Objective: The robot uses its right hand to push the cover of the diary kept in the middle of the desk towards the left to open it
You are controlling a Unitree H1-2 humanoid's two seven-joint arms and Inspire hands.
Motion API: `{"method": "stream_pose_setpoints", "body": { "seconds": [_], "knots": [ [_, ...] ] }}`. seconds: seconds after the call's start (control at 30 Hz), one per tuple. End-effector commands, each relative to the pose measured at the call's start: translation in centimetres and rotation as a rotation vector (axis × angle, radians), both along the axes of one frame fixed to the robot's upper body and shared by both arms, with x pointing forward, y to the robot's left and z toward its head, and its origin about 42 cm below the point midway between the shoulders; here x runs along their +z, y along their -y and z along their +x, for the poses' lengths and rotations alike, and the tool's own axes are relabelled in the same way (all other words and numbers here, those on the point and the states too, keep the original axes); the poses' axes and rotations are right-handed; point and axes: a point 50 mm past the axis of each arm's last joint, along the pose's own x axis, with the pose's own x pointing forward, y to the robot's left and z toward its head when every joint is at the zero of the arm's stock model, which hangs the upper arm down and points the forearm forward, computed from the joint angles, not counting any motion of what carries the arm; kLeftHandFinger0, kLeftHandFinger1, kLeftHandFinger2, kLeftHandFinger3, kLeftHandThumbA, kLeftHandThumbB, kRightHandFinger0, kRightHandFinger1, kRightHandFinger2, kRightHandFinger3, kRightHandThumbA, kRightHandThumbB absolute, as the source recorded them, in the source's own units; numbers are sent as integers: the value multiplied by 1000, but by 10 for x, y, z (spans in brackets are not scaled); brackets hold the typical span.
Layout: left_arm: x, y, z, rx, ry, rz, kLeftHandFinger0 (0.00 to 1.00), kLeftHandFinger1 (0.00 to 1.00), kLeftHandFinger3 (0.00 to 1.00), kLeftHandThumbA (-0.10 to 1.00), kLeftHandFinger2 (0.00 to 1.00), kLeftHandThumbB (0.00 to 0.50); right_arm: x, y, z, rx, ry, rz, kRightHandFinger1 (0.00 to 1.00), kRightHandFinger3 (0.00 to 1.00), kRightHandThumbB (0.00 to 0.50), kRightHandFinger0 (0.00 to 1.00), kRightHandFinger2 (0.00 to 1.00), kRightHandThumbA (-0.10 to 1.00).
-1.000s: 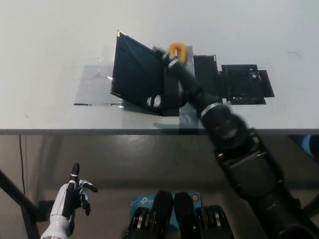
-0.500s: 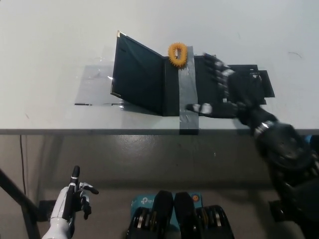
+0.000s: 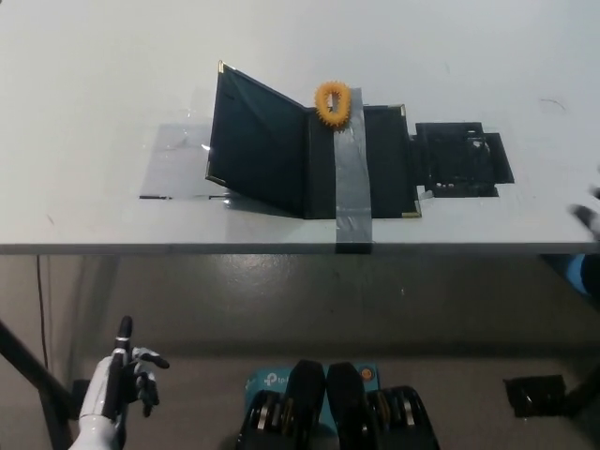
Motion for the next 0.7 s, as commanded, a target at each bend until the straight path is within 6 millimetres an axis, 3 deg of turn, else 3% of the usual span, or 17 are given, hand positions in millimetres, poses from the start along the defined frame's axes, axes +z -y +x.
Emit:
{"method": "stream_pose_setpoints", "body": {
  "seconds": [0.0,0.07,0.13,0.17,0.23,0.37,0.5,0.53,0.67],
  "knots": [
    [11,-5,1,35,62,16,69,132,281,1000,129,493,-8,12,-14,-85,96,-8,633,752,179,561,655,1000],
    [11,-5,0,29,71,37,70,139,293,1000,144,470,-21,19,-19,-103,66,-36,623,755,143,546,653,1000],
    [11,-5,0,30,70,39,63,136,292,1000,139,483,-32,23,-24,-115,39,-56,610,761,124,528,654,1000],
    [14,-8,3,35,70,33,79,145,302,1000,145,491,-52,29,-27,-140,8,-114,594,770,112,500,670,1000],
    [14,-8,4,34,74,34,72,133,302,1000,135,500,-61,32,-30,-155,-27,-147,590,769,119,493,681,1000],
    [12,-8,1,31,74,23,71,140,321,1000,140,491,-105,47,-38,-221,-151,-150,559,752,128,425,689,999],
    [12,-9,2,35,70,33,100,150,311,1000,143,494,-123,51,-36,-241,-209,-161,577,744,145,418,684,1000],
    [11,-9,2,32,74,33,117,156,310,1000,160,500,-131,51,-37,-232,-228,-171,600,747,193,451,704,1000],
    [12,-9,2,41,67,27,106,162,305,1000,167,500,-143,51,-39,-227,-268,-177,595,784,184,457,730,1000]
  ]
}}
